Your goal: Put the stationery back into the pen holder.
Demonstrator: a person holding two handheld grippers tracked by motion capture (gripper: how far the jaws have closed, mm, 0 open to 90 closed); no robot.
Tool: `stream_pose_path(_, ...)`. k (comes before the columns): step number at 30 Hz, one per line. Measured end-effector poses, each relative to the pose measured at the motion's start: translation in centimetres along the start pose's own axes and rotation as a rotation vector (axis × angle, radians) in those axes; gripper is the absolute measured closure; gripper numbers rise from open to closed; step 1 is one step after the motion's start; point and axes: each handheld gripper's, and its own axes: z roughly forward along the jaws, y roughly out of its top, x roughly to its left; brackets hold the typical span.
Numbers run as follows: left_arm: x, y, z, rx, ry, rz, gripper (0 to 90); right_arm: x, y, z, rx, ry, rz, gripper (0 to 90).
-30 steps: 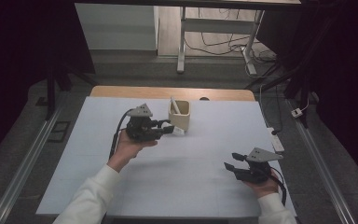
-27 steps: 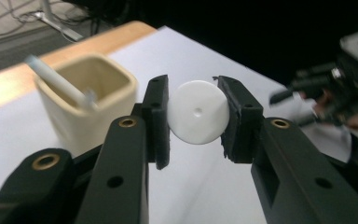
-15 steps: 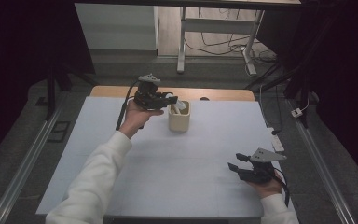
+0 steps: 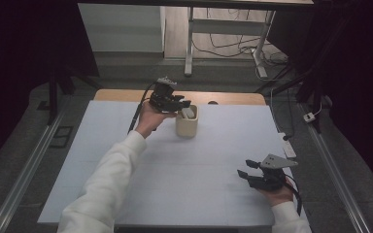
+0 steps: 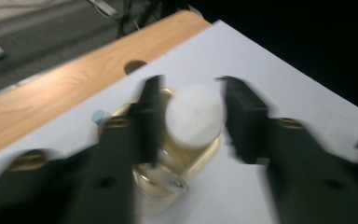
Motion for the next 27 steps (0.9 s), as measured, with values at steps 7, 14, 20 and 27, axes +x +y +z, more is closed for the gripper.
stream_pose_path(7, -0.8, -2.7, -2.7, -0.029, 0.009, 0.043, 31.7, -0.2, -0.1, 0.0, -0.004, -0.005, 0.002, 44.8)
stream_pose_path(14, -1.1, -7.9, -6.3, -0.02, 0.062, 0.08, 31.7, -0.1, -0.1, 0.0, 0.01, -0.025, -0.016, 44.8)
stream_pose_path(20, -1.6, -12.6, -9.5, -0.035, 0.06, 0.06, 32.6, -0.2, -0.2, 0.1, 0.004, -0.025, -0.012, 44.7)
stream_pose_path(27, -2.8, -17.4, -11.5, -0.003, 0.083, 0.066, 32.7, -0.2, -0.3, 0.4, 0.018, -0.023, -0.014, 43.9)
